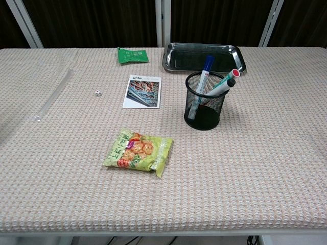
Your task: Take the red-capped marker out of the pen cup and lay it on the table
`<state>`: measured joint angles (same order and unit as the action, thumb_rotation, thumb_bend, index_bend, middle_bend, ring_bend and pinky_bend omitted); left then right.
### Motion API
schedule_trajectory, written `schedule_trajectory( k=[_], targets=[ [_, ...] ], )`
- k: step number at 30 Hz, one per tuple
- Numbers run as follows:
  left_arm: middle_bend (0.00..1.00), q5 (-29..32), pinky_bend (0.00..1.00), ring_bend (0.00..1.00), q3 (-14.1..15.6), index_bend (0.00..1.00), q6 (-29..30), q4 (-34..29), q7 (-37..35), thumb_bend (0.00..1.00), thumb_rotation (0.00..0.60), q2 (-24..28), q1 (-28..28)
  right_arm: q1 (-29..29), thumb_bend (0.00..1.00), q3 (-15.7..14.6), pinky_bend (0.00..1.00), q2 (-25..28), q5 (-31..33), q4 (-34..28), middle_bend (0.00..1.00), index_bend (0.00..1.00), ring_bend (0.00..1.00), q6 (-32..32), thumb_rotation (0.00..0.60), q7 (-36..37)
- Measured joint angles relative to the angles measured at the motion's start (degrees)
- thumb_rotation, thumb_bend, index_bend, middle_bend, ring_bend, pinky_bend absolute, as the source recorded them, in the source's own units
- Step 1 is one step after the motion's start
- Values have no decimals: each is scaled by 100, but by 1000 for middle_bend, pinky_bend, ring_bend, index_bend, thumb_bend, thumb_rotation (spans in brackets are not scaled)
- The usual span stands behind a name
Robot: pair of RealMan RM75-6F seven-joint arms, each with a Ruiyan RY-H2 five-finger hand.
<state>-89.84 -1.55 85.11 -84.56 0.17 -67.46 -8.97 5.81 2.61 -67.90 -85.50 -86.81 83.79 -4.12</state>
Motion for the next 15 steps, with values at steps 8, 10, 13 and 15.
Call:
schedule_trajectory(
  k=[8, 10, 13, 15],
  targets=[
    [0, -14, 15, 0, 7, 65, 32, -15, 4, 124, 600, 3, 18, 13, 155, -1, 0, 3, -50, -17, 0, 0, 0, -26, 600, 18],
    [0, -15, 15, 0, 9, 65, 22, -16, 10, 124, 600, 2, 15, 24, 155, 2, 0, 10, -89, -36, 0, 0, 0, -16, 600, 20],
    [0, -20, 15, 0, -7, 65, 16, -18, 14, 124, 600, 0, -3, 64, 155, 26, 0, 16, -204, -71, 0, 0, 0, 29, 600, 26],
    [0, -26, 15, 0, -13, 65, 15, -19, 12, 123, 600, -2, -13, 131, 155, 61, 0, 16, -288, -113, 0, 0, 0, 43, 600, 7]
  ],
)
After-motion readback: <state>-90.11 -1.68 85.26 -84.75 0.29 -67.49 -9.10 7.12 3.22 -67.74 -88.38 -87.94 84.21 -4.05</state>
